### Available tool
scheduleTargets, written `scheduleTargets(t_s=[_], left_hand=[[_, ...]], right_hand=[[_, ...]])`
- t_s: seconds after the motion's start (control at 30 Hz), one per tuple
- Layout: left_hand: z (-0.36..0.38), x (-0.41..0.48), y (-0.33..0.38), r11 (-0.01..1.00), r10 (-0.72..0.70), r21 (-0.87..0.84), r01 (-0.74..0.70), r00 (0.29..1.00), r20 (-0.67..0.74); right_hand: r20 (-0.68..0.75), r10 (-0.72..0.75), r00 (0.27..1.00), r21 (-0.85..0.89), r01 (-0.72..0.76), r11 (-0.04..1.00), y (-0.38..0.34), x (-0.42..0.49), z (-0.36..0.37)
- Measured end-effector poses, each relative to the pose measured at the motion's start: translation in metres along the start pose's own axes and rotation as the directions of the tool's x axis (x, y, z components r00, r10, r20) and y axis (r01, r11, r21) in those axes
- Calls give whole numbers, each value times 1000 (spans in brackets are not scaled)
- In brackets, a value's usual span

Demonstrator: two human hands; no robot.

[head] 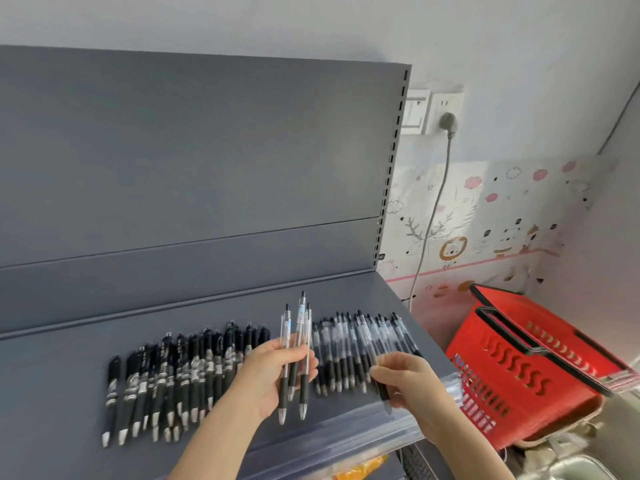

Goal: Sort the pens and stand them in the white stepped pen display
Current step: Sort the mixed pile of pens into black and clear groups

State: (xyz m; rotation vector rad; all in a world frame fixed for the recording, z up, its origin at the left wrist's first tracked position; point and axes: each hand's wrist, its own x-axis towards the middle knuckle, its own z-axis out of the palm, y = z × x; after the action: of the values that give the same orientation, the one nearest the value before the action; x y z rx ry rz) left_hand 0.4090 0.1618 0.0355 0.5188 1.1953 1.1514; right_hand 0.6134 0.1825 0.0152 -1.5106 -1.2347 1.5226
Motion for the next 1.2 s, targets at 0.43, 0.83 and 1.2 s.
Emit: scheduleTargets(t_s=[0.43,0.83,1.2], left_hand=[[39,32,-8,999,-40,-9,40,999,-28],[62,52,-1,989,-84,-120,85,996,14],[29,66,1,997,13,75,-1,989,-150]], right_hand=[[-245,-254,936,-824,-62,564,18,60,-37],[-45,-413,910,-497,338,799,-25,32,6],[-134,-308,942,-619,163,769,-11,63,0]])
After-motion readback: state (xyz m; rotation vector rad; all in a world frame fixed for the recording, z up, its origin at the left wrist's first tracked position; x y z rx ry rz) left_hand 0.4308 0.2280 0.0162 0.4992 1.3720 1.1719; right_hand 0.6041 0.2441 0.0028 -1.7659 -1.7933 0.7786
